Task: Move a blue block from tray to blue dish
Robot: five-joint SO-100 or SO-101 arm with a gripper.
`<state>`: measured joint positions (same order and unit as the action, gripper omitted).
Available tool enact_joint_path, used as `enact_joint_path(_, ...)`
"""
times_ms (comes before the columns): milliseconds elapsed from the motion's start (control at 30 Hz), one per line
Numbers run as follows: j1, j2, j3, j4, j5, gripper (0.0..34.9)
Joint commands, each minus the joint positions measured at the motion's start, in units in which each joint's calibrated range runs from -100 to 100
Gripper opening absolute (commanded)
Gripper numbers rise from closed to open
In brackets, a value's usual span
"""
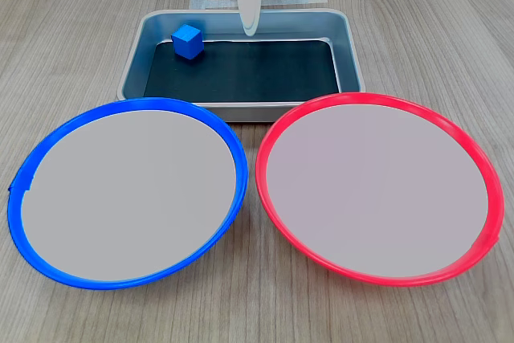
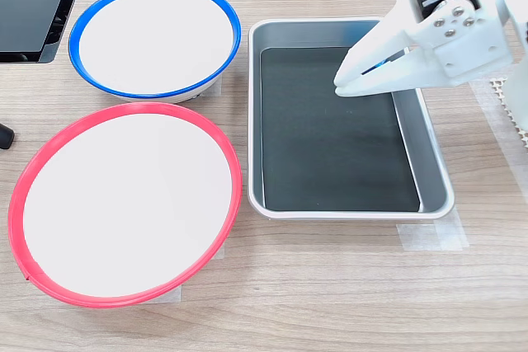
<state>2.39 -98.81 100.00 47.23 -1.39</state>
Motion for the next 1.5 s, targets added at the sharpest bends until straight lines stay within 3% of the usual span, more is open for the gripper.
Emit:
enact_joint_path(0,0.2,-0.3,0.0,0.2,0.0,0.3)
enact_joint_path(400,-0.9,-0.3,0.0,0.2,0.7,0.3)
enact_joint_path(633,1.4,10.8,-5.6,-0.6,-4.2,0.1)
enact_joint_path(900,14.3,46.3,-46.0,26.2,-2.1,0.1)
enact_joint_path(1033,22.4,56.6,-51.0,28.1,1.9,0.3)
enact_joint_path(1167,27.1,60.4,-49.7,25.0,6.1,6.0)
enact_joint_path(1200,28.2,60.9,-48.1,23.0,7.7,10.2)
enact_joint_path(1333,29.1,61.3,-44.5,19.5,8.8,14.9)
enact_joint_path(1467,28.5,62.3,-43.2,18.2,7.7,15.2)
